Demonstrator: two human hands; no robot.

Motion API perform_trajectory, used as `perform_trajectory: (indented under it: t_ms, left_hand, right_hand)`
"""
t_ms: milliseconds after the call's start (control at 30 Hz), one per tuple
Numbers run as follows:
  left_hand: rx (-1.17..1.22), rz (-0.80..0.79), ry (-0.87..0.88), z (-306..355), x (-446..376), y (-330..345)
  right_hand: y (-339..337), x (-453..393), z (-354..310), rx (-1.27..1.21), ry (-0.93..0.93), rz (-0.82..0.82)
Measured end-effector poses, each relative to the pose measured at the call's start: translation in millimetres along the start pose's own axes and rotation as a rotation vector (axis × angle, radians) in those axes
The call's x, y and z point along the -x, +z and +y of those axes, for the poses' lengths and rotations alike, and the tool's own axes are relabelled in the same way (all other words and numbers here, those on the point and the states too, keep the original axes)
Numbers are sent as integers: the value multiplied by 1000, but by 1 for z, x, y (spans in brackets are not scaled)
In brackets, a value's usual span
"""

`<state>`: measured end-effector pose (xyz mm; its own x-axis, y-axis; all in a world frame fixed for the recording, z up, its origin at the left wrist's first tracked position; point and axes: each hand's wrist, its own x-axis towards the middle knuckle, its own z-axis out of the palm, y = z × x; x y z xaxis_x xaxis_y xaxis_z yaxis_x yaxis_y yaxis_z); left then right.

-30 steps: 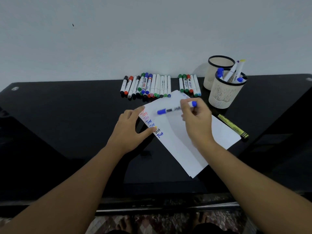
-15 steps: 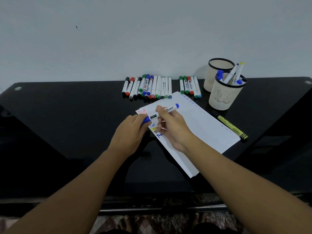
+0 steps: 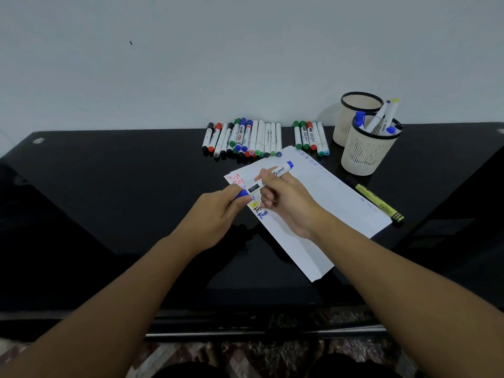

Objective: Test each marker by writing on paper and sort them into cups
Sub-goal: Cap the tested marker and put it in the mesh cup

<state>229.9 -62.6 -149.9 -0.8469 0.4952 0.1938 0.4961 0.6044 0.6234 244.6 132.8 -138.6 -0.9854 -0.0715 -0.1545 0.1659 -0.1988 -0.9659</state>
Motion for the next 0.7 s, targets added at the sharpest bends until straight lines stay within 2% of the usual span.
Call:
perform_trajectory:
  t_ms: [200,367,533,700]
  left_hand:
    - [102,-53,-19,10,-1,-7]
    - [90,-72,-18,19,-6,-10]
    - [-54,10,-10,25,-9,-2]
    - [-169,-32,6,27,-14,-2]
  right_hand:
    - [-5,5,-10,-18,-28,-16]
    - [-3,8,-10,-71,-27,61]
    - [7,9,-12,-30,-4,129]
    - [6,11,-17,35,16,134]
